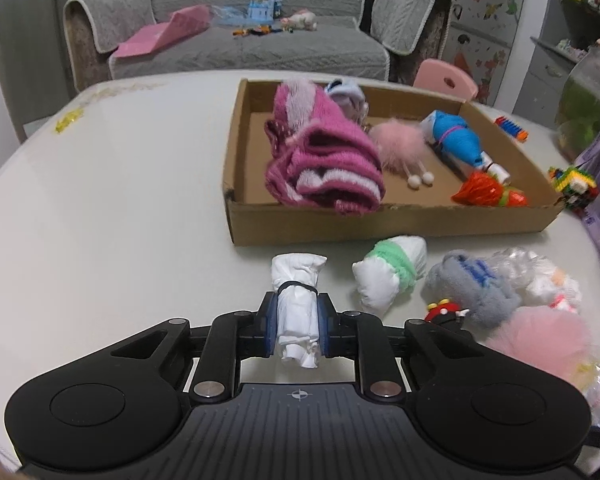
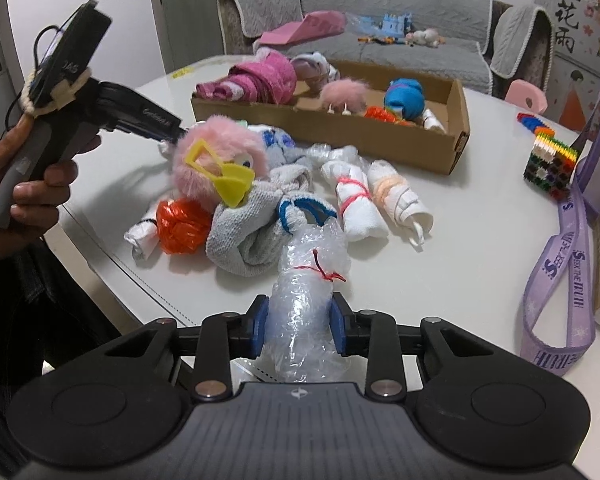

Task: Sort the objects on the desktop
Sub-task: 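Lift the sock roll and plastic bottle and carry them toward the cardboard box, then lower the sock roll and bottle into the box and open both tools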

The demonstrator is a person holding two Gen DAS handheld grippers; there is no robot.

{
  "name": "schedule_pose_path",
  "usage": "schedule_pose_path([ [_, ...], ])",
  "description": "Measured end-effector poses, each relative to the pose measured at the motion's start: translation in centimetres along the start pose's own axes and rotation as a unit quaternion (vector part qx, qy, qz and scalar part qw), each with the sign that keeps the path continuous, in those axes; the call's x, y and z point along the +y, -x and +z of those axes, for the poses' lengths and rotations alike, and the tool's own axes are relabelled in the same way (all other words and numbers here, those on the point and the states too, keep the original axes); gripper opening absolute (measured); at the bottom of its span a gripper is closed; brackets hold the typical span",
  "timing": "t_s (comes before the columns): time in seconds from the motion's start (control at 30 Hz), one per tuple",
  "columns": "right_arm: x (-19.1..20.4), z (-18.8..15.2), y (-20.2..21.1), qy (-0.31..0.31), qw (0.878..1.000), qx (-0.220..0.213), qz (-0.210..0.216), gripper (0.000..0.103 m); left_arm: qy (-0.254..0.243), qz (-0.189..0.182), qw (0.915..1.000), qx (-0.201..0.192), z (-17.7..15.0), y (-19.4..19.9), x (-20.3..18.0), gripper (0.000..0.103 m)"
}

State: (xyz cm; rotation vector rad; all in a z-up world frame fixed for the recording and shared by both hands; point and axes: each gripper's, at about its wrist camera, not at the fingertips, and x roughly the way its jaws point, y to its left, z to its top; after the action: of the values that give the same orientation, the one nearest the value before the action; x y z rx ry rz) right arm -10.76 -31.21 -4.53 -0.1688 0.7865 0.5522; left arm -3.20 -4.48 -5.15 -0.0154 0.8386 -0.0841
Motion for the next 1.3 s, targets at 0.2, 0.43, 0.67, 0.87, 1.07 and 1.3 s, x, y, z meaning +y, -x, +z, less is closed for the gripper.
schedule_pose_path([
  [0.2,-0.8,0.4,1.6,-0.010,1.000,-0.018,0.001,0.029,-0.010,0.000,0.9995,-0.030,1.1,3.8,0.8,0.025],
  [0.43,-2.4,2.2,3.8,-0.023,0.998,-0.051,-0.006,0.029,-0.017,-0.007,0.9985,-0.052,3.0,6.6,1.8,0.025],
  [0.67,-4.0,6.7,5.0,-0.013,0.995,-0.096,-0.013,0.029,-0.018,-0.029,0.9974,-0.063,6.5,7.1,1.3,0.025],
  [0.87,-5.6,11.9,3.6,0.004,0.992,-0.122,-0.008,0.029,-0.034,-0.063,0.9955,-0.062,10.5,5.3,-1.9,0.025],
  [1.07,-7.7,16.3,0.2,0.018,0.993,-0.117,0.003,0.029,-0.038,-0.089,0.9947,-0.033,13.1,1.4,-4.9,0.025],
  [1.3,-8.9,18.3,-6.2,0.029,0.997,-0.069,0.014,0.029,-0.045,-0.078,0.9958,0.015,13.3,-4.8,-6.8,0.025],
])
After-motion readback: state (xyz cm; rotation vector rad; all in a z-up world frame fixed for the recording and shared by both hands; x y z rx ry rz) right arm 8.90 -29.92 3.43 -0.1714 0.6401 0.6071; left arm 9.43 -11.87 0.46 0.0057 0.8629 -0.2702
